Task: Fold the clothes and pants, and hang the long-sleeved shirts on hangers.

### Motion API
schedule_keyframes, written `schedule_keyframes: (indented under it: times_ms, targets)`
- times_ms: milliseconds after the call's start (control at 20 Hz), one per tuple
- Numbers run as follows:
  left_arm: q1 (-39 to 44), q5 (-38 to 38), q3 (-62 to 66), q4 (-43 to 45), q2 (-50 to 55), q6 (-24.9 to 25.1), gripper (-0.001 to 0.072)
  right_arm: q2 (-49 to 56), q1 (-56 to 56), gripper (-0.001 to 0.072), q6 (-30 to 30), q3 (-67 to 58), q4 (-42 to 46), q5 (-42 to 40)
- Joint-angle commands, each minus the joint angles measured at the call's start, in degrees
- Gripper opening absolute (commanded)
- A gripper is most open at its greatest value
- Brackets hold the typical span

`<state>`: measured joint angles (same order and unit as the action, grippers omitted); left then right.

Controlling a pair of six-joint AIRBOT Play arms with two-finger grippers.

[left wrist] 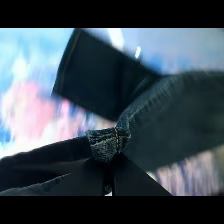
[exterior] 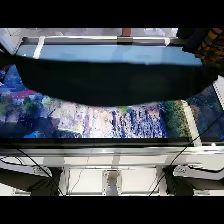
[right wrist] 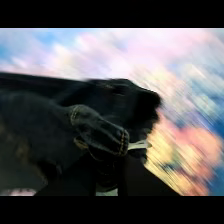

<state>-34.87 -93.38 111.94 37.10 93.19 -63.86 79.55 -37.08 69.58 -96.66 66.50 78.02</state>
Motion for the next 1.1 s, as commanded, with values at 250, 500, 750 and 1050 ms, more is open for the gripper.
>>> schedule_keyframes:
  times_ms: [250, 500, 750, 1050]
  targets:
    - [-1.53, -6.60, -19.85, 9.07, -4.04, 4.90, 0.0017, -21.00, -12.11, 0.0029, -8.83, 45.00, 7.06, -16.17]
    - [-1.88, -7.30, -31.36, 19.30, -7.85, 5.44, 0.0017, -26.05, -21.11, 0.0031, -13.46, 51.30, 10.69, -14.95]
    - [-4.22, -8.00, -38.21, 31.19, -13.49, 2.78, 0.0017, -25.90, -26.82, 0.0033, -12.96, 54.36, 17.27, -11.39]
    - [-8.55, -8.98, -45.94, 45.38, -14.82, -5.22, 0.0020, -22.75, -26.86, 0.0411, -5.51, 58.34, 30.08, -10.97]
